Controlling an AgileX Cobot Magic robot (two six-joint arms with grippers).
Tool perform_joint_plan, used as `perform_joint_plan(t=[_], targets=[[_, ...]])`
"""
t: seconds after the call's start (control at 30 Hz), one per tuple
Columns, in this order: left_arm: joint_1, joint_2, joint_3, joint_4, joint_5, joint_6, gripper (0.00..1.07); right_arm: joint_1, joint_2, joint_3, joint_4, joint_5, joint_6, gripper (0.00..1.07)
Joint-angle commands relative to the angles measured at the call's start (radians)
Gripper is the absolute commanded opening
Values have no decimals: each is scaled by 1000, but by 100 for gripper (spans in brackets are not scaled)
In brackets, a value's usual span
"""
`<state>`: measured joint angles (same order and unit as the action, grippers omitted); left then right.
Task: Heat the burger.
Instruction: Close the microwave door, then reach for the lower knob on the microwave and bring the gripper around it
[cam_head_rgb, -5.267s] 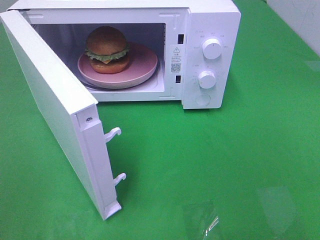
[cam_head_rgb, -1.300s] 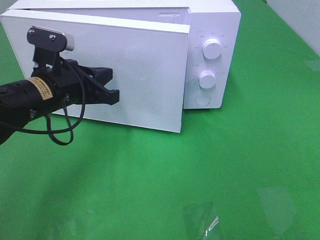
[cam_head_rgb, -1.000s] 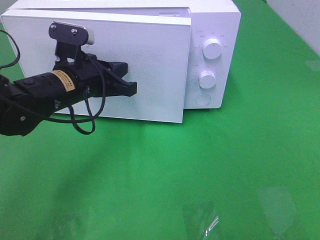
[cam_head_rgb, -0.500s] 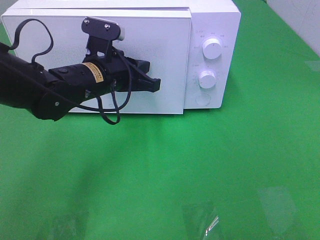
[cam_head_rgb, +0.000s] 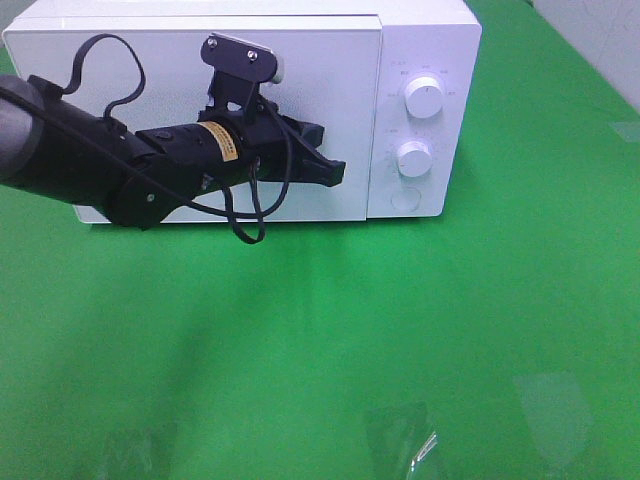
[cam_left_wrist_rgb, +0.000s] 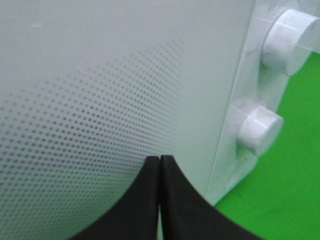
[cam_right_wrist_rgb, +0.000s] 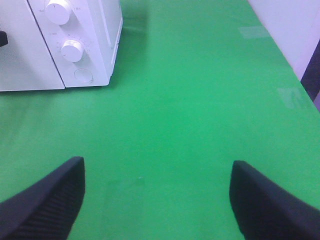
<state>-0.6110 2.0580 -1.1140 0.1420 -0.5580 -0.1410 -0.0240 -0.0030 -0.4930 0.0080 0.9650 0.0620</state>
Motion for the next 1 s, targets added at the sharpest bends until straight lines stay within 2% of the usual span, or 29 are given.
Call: perform_joint_plan(t=[0.03, 0.17, 0.43, 0.7, 0.87, 0.9, 0.93, 0.97, 1.0], targets=[[30, 14, -59, -147, -31, 28, 0, -5, -29, 3, 5, -7, 15, 75], [32, 12, -66, -185, -28, 29, 0, -5, -29, 3, 5, -7, 15, 75], [-4, -19, -61, -157, 85, 25, 0, -5, -29, 3, 5, -7, 16, 75], [-67, -88, 30, -151, 116, 26, 0, -5, -29, 3, 5, -7, 16, 75], [-110, -139, 88, -151, 198, 26, 2, -5, -29, 3, 5, -7, 16, 75], [-124, -154, 96, -151, 263, 26, 13, -5, -29, 3, 5, -7, 16, 75], [-124, -154, 96, -151, 263, 26, 13, -5, -29, 3, 5, -7, 16, 75], [-141, -171, 101, -151, 321, 26, 29, -5, -29, 3, 5, -7, 16, 75], [-154, -186, 101, -151, 383, 26, 39, -5, -29, 3, 5, -7, 16, 75]])
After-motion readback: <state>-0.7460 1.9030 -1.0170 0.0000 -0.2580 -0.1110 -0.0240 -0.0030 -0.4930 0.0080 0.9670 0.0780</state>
